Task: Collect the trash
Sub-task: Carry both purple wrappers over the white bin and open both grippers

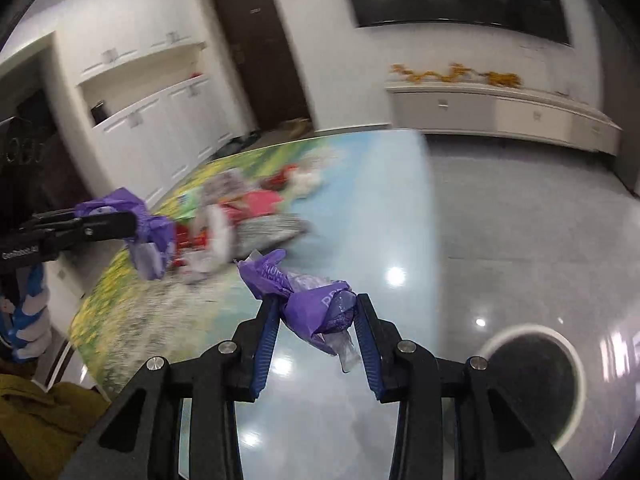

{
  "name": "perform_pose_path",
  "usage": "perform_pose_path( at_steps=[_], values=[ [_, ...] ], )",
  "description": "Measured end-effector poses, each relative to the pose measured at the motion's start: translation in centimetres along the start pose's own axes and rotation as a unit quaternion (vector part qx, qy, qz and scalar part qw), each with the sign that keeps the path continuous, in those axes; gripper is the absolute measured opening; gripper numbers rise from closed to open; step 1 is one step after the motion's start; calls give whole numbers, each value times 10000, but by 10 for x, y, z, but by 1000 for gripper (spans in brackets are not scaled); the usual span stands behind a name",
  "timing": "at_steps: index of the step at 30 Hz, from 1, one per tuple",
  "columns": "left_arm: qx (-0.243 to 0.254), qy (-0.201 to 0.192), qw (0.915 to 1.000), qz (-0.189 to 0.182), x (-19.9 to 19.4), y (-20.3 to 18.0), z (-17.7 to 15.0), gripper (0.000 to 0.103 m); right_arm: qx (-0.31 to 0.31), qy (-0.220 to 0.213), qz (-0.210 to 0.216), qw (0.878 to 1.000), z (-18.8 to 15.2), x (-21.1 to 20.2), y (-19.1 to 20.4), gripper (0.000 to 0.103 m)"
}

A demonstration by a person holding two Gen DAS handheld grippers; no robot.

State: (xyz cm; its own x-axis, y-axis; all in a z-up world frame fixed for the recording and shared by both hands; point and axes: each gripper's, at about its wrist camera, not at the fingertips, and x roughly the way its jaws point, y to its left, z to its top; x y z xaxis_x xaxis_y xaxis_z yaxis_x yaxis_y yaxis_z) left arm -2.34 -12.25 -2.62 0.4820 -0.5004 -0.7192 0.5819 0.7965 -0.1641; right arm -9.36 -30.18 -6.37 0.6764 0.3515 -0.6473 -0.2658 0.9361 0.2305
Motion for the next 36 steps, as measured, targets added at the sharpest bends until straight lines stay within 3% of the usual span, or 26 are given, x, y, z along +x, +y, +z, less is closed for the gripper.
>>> perform_pose_path(
  at_steps=[5, 10, 19, 21, 23, 24, 30, 36],
  values=[
    [403, 343, 9971, -545, 56, -60, 46, 22, 1006, -45, -1137, 9884, -33, -40, -93, 36],
    [590, 708, 9912, -947, 126, -121, 83, 23, 1635, 116, -1789, 9701, -60, -54, -157, 36],
    [541, 1177, 9823, -1353, 221, -176, 104, 24, 2111, 405, -1993, 9561, -77, -33, -214, 38],
    [510, 1289, 9805, -1392, 239, -180, 102, 31, 2189, 463, -2053, 9528, -78, -25, -221, 39],
    [446, 1376, 9795, -1400, 252, -184, 100, 55, 2255, 506, -2106, 9499, -80, -22, -227, 44],
    [401, 1409, 9792, -1406, 258, -185, 99, 58, 2284, 537, -2124, 9486, -79, -19, -229, 50],
    [421, 1463, 9788, -1371, 258, -182, 88, 59, 2456, 643, -2259, 9405, -88, -17, -232, 54],
    [660, 1061, 9862, -1084, 213, -181, 82, 59, 2539, 444, -2203, 9408, -92, -35, -218, 54]
  ],
)
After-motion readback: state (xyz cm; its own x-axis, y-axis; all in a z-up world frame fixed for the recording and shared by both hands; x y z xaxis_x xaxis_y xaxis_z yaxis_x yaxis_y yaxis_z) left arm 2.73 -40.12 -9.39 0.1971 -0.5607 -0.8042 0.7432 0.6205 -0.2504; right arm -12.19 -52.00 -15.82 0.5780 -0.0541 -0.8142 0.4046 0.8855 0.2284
